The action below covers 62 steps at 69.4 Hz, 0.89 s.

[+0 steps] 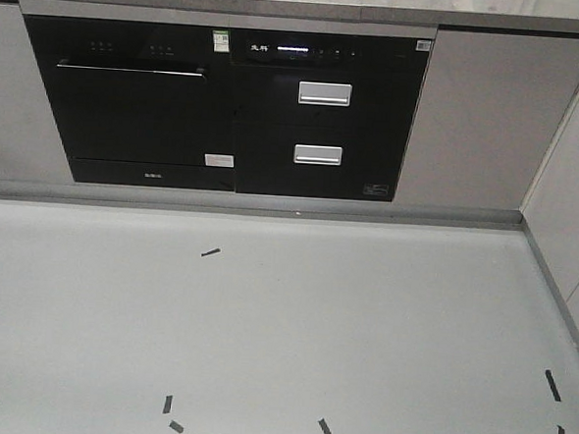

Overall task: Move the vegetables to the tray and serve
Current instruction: 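Drive the base forward toward the counter with the pot and tray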

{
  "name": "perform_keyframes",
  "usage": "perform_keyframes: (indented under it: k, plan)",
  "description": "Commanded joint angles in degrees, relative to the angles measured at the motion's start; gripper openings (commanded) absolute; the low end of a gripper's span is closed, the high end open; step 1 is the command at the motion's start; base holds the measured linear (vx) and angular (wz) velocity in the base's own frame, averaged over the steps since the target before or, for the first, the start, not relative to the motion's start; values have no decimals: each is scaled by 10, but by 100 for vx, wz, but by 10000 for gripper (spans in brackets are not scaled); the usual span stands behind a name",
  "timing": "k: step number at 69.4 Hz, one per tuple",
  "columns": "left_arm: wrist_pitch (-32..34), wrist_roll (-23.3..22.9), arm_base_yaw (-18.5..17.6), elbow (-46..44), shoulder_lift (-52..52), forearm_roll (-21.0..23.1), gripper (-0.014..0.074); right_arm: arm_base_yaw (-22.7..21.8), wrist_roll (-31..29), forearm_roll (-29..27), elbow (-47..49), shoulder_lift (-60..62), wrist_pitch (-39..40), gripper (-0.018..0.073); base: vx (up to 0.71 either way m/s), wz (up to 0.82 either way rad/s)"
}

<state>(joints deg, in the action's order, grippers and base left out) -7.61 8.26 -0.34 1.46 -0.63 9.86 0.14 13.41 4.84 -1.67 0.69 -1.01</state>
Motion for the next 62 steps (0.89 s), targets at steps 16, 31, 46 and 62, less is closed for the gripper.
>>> perform_keyframes:
  k: [16,31,46,62]
  plan:
    - [39,-5,0,16,-8,6,-6,-3,-2,5,-9,4,42,-3,12,1]
    - [39,-5,0,16,-8,6,-6,-3,-2,5,-9,4,42,-3,14,-1]
    - [39,-5,0,16,-8,6,-6,-3,-2,5,-9,4,42,-3,15,-1]
    - [39,-5,0,16,-8,6,-6,-3,-2,5,-9,4,42,-3,17,-1]
